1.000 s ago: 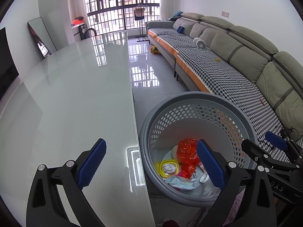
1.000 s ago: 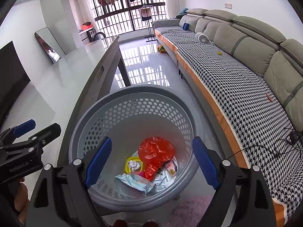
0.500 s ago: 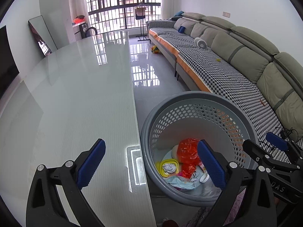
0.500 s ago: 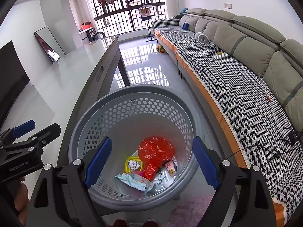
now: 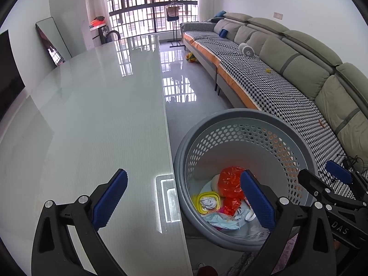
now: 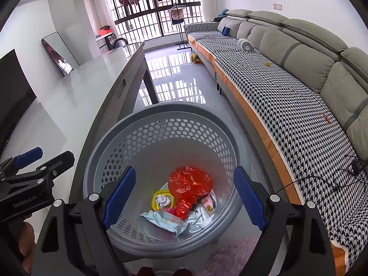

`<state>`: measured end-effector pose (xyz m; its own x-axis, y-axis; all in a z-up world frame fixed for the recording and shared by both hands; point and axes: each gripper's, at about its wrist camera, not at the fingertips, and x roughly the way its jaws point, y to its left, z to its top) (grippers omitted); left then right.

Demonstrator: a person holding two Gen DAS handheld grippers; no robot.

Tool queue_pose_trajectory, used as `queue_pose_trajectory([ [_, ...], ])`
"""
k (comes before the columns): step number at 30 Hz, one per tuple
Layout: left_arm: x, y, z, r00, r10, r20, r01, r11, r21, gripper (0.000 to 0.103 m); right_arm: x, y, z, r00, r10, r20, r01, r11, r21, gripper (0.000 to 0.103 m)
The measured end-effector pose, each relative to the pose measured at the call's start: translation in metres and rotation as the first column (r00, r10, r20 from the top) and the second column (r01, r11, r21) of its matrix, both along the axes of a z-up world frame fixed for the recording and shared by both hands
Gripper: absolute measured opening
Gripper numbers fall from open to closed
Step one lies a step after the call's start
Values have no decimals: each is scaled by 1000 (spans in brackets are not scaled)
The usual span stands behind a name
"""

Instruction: Collect trash

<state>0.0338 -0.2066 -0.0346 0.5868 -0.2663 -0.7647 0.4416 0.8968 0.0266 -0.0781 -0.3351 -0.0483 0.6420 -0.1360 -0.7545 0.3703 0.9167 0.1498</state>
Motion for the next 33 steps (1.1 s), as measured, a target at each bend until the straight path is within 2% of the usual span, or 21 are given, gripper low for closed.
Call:
queue_pose_trajectory([
  [14, 0, -7, -2, 1000, 9, 8, -9, 999, 35, 97, 2, 0, -3, 1000, -2, 0, 2, 1000, 6, 83],
  [33, 1, -5, -1, 1000, 11, 0, -11, 1000, 25, 97, 1, 0, -6, 1000, -7, 3, 7, 1000, 9, 83],
])
